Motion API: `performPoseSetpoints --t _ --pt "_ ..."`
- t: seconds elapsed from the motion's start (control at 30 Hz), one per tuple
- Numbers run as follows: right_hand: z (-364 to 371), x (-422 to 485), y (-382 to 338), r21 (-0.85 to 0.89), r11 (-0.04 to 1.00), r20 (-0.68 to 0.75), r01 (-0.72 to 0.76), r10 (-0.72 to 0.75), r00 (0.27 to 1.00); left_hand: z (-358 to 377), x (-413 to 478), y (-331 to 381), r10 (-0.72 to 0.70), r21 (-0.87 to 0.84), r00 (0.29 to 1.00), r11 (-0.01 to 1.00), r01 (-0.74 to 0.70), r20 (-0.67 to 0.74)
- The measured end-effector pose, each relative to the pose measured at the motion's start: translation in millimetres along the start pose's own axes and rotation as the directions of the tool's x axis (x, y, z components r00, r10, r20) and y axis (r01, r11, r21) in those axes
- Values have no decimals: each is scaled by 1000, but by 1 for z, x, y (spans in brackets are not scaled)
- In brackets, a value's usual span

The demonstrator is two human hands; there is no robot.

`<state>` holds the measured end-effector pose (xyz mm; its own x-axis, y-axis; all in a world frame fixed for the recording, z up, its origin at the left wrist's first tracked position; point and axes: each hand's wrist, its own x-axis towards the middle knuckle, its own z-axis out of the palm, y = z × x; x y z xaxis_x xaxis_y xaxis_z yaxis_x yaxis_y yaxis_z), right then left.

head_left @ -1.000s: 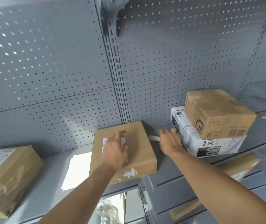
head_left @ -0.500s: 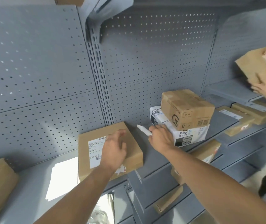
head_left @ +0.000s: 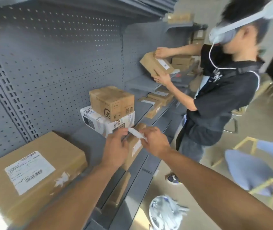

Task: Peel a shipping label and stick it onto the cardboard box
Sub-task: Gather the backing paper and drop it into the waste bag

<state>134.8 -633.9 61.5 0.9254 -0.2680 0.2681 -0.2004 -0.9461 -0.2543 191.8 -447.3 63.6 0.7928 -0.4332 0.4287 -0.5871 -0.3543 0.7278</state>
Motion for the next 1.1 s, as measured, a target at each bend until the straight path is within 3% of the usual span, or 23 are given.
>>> performPoseSetpoints --t 0.33,0.6,0.8,1.1 --pt "-22 -103 76 -15 961 -57 -277 276 960 96 -30 31 70 -97 983 994 -54 170" --pt "16 -178 134 28 896 15 -444 444 896 164 -86 19 62 -100 931 995 -27 359" --pt "72 -210 169 51 858 86 -511 506 858 215 -114 -26 35 -44 892 999 -16 450" --pt "205 -239 224 -11 827 209 -563 552 807 295 -195 -131 -133 8 833 988 153 537"
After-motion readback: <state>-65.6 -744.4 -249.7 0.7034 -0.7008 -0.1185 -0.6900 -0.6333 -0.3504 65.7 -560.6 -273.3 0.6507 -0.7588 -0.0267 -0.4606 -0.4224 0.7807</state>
